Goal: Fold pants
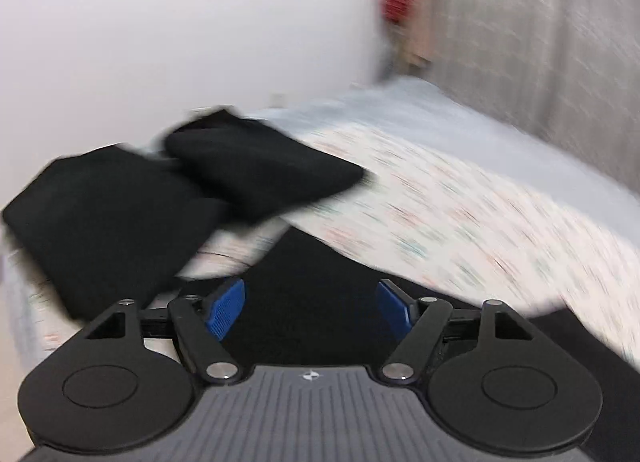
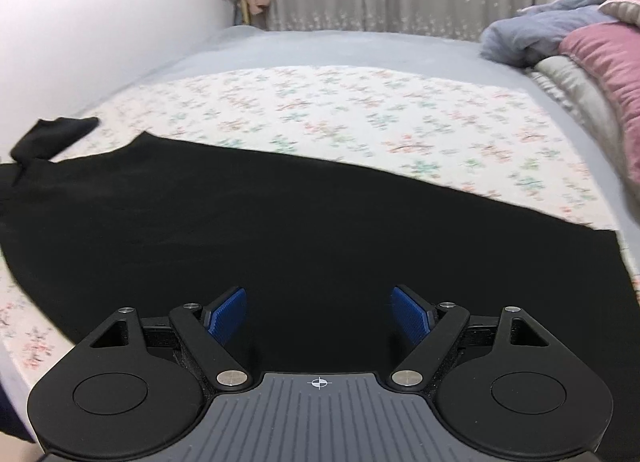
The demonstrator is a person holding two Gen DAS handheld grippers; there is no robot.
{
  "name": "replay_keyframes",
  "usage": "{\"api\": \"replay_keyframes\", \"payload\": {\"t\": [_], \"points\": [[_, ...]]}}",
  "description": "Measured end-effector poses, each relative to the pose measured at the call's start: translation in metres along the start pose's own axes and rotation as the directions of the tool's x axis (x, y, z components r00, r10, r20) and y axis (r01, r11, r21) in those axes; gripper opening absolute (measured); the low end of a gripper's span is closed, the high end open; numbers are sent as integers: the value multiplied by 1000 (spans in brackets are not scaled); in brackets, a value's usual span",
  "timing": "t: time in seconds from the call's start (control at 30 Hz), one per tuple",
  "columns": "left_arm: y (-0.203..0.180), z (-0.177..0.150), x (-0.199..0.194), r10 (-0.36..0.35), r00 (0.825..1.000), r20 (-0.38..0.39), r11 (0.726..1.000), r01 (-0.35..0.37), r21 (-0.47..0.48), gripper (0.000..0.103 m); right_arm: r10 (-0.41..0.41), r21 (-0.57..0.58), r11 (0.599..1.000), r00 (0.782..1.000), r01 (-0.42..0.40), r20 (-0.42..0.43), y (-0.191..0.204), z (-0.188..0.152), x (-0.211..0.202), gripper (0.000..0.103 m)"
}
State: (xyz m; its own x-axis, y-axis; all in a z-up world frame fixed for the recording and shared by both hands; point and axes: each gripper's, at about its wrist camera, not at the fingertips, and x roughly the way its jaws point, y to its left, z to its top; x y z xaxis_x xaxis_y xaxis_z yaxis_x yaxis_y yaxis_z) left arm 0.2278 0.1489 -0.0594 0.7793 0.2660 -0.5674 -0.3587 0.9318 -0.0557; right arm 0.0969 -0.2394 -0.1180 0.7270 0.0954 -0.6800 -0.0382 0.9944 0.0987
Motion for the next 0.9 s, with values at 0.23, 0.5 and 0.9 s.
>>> {"api": "replay_keyframes", "payload": {"t": [0.23,0.5,0.9], "points": [[-108,-58,5,-183,963,-195,925,236,296,88,9,-33,999,996,-12,-87,4,-8,23,84],[-156,-72,34,-143,962,-234,903,224,367,94,-25,47,998,997,28,-67,-46,-21,2,84],[-165,-45,74,-140,964,-228,946,198,257,79,-216,199,953,973,228,-78,-117,-51,-42,84]]}}
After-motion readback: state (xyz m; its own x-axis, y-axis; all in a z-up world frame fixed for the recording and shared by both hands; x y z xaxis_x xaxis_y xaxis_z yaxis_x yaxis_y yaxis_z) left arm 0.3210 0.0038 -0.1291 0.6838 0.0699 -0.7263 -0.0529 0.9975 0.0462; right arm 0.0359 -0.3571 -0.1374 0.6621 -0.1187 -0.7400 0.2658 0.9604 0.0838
